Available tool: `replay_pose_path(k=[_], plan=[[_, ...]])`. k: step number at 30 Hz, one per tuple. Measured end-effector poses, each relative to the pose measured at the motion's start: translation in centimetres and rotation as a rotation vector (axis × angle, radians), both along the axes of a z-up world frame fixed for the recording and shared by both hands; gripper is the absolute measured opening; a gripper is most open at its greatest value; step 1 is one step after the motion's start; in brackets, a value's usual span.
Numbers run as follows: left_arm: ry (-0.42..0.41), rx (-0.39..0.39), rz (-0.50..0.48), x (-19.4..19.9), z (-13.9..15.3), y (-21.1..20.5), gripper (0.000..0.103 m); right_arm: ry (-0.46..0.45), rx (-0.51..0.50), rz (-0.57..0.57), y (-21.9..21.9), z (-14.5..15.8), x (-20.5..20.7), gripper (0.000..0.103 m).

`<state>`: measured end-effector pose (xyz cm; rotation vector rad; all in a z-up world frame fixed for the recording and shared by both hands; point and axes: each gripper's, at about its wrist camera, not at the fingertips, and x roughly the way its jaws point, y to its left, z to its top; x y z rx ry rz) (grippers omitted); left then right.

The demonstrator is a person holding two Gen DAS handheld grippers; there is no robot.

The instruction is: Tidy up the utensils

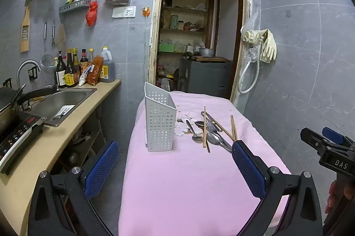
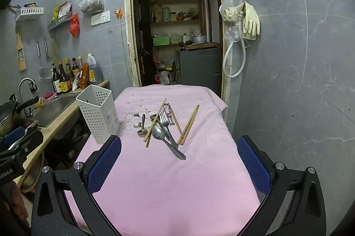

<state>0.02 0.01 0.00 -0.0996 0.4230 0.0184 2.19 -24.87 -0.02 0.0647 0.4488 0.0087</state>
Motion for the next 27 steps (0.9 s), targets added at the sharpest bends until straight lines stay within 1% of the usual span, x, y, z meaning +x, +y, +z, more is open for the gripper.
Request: replay_pose_path(k=[7,8,20,22,27], plan=[[-0.005,0.001,0.0,-0.04,0.0,0.01,0.103,0.008,-0.003,0.001,-0.41,-0.03,0.19,0.102],[-0.005,0.002,0.0,-0.05,0.0,0.01,0.103,0.007,-0.006,0.002,0.18,0.21,-0.34,0.102],[-0.003,0.0,-0.001,-0.07,0.0,0.02,0.103,0.003,-0.004,0.011,0.51,0.34,-0.78,0.102],[-0.002,0.001,-0.001,-0.05,0.01,0.02,0.103,0.006,0.001,0.019,-0.11,-0.36,-0.63,0.102],[-0.001,0.002,0.0,-0.04,0.01,0.0,0.103,0.008,0.004,0.02,-0.3,-0.31,-0.54,0.102]])
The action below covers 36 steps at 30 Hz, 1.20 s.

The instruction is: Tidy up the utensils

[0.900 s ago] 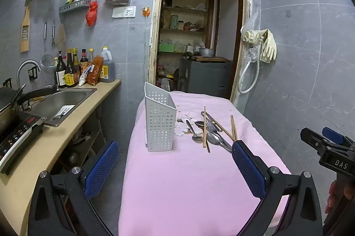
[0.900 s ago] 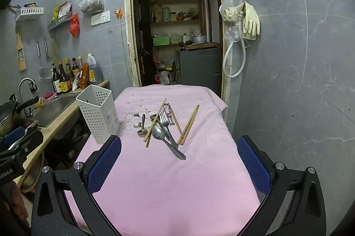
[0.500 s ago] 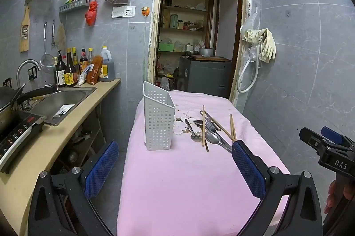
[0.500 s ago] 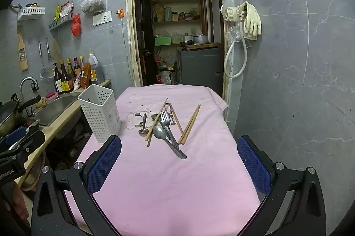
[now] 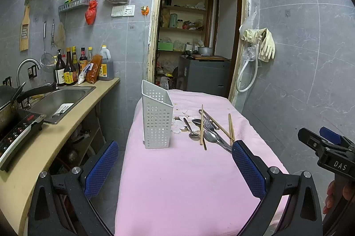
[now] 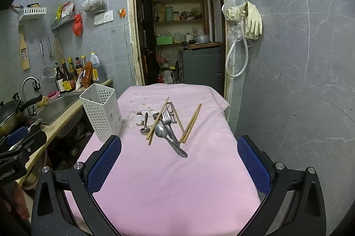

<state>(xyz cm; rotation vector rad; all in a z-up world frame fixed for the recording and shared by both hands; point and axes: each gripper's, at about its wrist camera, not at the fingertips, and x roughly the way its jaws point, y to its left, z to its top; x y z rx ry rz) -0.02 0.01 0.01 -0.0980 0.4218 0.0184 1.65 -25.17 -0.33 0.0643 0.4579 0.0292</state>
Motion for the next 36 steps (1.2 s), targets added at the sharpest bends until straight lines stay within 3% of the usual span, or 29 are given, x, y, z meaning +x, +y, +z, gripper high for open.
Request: replay_pose_path(k=[36], plan=[[0.004,-0.003,-0.002,-0.4,-1.0,-1.2,0.103,0.001,0.001,-0.002,0.1,-0.2,-0.1,0.102]])
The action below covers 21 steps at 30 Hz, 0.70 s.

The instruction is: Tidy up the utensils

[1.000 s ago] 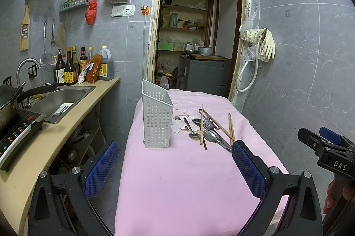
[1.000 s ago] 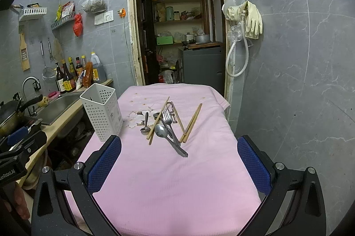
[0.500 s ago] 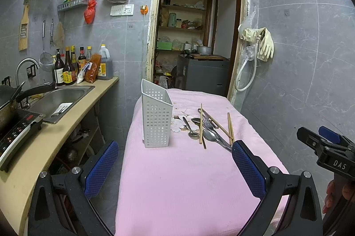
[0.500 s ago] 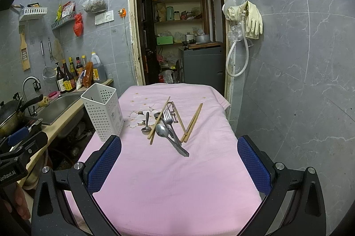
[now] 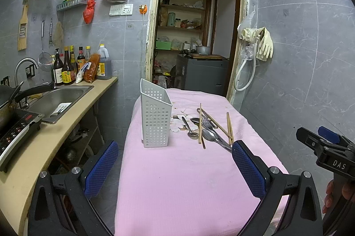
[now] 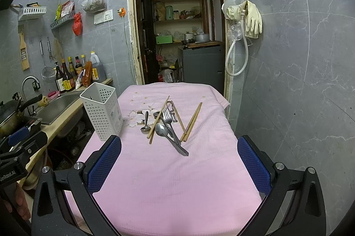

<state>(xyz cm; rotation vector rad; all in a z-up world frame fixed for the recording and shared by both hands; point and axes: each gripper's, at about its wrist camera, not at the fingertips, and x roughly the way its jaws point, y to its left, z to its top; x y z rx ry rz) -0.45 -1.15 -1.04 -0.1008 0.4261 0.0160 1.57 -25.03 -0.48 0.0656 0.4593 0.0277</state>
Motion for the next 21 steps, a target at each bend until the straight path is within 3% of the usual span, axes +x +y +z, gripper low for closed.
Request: replay_pose_path(k=[21], plan=[[0.003,-0.001,-0.003,0.09,-0.11,-0.37,0.103,0.008,0.002,-0.001,0.3,-0.4,0.16,0.102]])
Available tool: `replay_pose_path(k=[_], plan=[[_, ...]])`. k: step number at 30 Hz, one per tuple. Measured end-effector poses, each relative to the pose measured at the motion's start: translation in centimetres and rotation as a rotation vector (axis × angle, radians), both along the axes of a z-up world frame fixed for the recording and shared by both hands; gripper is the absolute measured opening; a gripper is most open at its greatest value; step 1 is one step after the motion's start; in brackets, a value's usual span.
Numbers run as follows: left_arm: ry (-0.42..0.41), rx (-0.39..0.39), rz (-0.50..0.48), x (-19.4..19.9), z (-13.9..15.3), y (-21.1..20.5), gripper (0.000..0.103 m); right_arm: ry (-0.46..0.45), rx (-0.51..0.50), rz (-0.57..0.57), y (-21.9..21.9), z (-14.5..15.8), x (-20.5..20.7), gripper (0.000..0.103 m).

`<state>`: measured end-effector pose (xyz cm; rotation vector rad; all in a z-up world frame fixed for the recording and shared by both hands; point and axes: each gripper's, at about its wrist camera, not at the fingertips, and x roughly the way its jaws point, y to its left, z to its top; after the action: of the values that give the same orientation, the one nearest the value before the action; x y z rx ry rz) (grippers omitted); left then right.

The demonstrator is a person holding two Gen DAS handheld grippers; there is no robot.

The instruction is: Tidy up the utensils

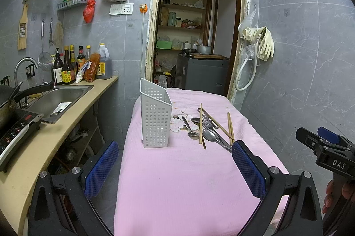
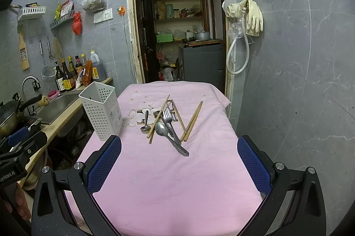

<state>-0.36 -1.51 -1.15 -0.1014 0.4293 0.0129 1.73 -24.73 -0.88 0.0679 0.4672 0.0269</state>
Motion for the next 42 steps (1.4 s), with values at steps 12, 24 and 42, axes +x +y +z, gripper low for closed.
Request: replay_pose_path(k=[12,24,42], plan=[[0.009,-0.003,-0.008,1.1,-0.6,0.1,0.103,0.01,0.002,-0.003,0.3,-0.7,0.6,0.102],[0.01,-0.004,-0.033,2.4,-0.1,0.0,0.103,0.012,0.002,-0.023,0.0,-0.3,1.1,0.102],[-0.046,0.045,-0.101,13.1,1.6,-3.8,0.103,-0.04,-0.062,-0.049,-3.5,1.9,9.8,0.102]])
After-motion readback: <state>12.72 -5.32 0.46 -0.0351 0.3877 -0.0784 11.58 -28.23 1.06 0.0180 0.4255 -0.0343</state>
